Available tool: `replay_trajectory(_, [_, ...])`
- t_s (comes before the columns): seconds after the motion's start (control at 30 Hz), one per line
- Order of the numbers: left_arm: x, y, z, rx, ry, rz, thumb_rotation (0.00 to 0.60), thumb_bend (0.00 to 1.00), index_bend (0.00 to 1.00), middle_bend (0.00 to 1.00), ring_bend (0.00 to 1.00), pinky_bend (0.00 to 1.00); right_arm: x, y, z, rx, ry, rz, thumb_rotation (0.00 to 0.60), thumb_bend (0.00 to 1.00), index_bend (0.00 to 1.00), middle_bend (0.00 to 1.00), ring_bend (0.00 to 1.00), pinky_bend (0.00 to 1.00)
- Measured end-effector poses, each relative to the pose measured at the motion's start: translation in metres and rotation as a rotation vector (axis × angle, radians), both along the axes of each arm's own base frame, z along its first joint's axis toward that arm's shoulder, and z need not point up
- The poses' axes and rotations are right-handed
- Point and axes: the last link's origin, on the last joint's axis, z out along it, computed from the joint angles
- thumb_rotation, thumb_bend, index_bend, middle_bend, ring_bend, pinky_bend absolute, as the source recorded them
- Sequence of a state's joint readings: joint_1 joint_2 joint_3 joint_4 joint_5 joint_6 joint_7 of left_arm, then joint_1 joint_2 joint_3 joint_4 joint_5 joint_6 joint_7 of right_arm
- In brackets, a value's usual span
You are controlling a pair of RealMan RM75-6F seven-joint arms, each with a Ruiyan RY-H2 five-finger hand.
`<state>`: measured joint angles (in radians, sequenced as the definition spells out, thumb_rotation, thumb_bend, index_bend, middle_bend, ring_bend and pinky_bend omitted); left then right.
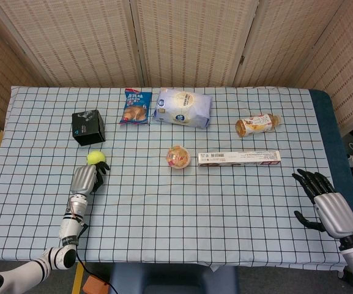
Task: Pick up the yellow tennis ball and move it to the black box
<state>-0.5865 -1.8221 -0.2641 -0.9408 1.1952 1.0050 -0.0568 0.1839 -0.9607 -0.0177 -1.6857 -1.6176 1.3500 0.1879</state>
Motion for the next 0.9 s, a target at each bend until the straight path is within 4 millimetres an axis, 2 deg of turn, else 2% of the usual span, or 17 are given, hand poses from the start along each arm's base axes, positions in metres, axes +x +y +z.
replay_trajectory(0.53, [0.004,0.016,0.001,0.021,0.044,-0.017,0.600,1.00,0.43,0.45,0.46,0.74,-0.001,-0.002,0.000,0.001,0.004,-0.006,0.600,0.26,0.04,0.00,0.00,0.00])
replay_trajectory(0.9, [-0.001,0.024,0.001,0.024,0.111,-0.010,0.600,1.00,0.43,0.45,0.46,0.73,-0.001,-0.002,-0.001,0.001,0.006,-0.006,0.600,0.26,0.04,0.00,0.00,0.00])
